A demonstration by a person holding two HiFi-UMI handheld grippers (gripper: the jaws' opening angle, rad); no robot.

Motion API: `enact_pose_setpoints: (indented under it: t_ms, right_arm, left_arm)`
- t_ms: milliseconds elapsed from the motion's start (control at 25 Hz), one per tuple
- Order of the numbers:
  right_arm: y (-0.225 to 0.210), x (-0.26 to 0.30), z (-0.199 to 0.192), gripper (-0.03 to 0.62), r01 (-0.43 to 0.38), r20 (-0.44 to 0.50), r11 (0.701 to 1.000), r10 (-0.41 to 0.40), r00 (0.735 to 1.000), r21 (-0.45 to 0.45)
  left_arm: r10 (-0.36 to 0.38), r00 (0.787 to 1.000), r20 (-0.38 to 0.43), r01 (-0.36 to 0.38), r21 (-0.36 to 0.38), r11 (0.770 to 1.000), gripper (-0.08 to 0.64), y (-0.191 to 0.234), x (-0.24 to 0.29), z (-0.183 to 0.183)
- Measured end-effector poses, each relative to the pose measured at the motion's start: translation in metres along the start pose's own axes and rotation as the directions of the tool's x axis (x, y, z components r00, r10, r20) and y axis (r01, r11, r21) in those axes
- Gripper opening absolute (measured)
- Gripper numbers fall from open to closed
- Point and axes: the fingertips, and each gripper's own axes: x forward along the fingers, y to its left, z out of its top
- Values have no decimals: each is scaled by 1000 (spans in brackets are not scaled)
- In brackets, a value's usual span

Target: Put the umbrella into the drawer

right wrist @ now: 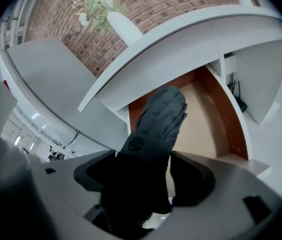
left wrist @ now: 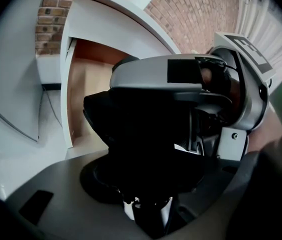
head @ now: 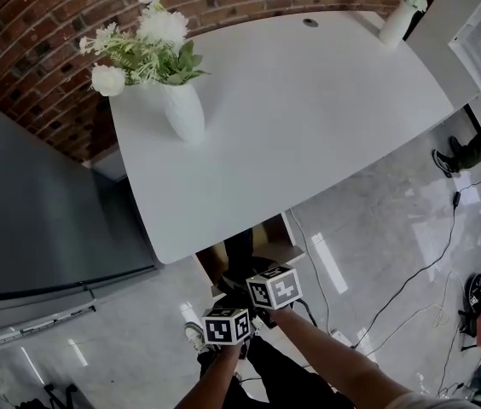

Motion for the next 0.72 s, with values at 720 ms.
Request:
enact_pose_setpoints:
  t_ms: [720]
  right_arm:
    - [-11,-17,19,316,54,79,998,-52,996,-20]
  left_arm:
    - [71,997,-31,-74,-100,992,227,30,1,7]
